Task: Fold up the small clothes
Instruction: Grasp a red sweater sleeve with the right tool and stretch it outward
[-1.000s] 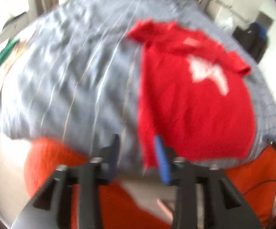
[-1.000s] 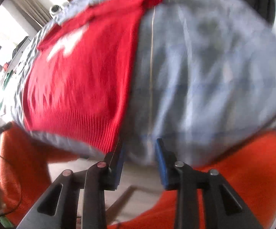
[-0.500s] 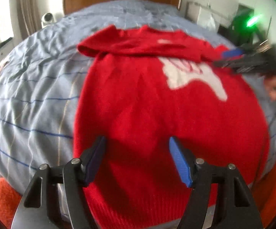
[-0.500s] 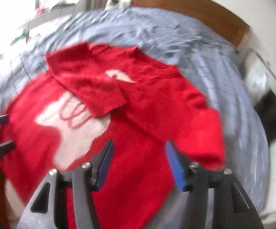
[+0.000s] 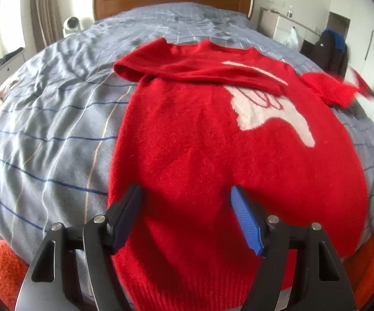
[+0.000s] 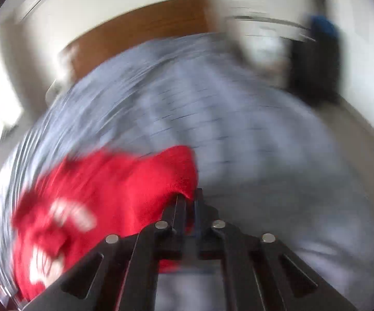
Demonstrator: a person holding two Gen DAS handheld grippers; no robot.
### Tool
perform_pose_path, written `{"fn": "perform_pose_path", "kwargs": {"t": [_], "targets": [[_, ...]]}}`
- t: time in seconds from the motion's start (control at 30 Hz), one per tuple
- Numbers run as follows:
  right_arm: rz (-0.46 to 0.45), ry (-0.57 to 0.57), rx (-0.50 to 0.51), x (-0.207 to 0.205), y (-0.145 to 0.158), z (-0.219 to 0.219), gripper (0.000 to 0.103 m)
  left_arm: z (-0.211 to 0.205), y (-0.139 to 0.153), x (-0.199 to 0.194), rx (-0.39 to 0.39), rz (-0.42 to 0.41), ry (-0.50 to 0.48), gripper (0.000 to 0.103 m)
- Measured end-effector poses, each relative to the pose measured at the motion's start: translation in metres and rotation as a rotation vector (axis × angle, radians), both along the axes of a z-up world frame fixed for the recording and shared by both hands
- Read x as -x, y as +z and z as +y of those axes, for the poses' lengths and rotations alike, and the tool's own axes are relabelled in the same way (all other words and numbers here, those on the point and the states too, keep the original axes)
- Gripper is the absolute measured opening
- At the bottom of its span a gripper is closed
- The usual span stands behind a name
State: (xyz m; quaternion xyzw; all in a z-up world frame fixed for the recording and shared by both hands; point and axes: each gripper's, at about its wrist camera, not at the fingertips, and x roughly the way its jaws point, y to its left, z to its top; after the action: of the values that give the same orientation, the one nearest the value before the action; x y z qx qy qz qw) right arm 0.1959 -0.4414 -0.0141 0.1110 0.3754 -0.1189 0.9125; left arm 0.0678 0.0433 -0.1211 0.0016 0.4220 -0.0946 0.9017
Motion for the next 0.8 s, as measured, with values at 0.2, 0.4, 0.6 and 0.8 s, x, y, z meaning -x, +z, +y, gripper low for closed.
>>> {"fn": "perform_pose_path", "kwargs": {"t": [0.2,0.4,0.6,0.8], "targets": [[0.102,-0.206,-0.166,0.093,-0.039,-0.119,0.016,-0.006,-0.003,0.001,-0.025,-0.017,0.003,0.076],[-0.017,-0.228,-0.384,0.141,-0.054,-0.151,0.019,-0.01,-0.004,0.006,-0.064,-0.037,-0.006,0.077],[-0.145,-0.255,-0.64,0.144,-0.058,-0.181,0.041,-0.014,-0.006,0.007,-0.088,-0.054,-0.006,0.081],[-0.135,-0.385,-0.571,0.139,-0.055,-0.189,0.003,-0.012,-0.007,0.01,-0.095,-0.052,-0.011,0.082]]}}
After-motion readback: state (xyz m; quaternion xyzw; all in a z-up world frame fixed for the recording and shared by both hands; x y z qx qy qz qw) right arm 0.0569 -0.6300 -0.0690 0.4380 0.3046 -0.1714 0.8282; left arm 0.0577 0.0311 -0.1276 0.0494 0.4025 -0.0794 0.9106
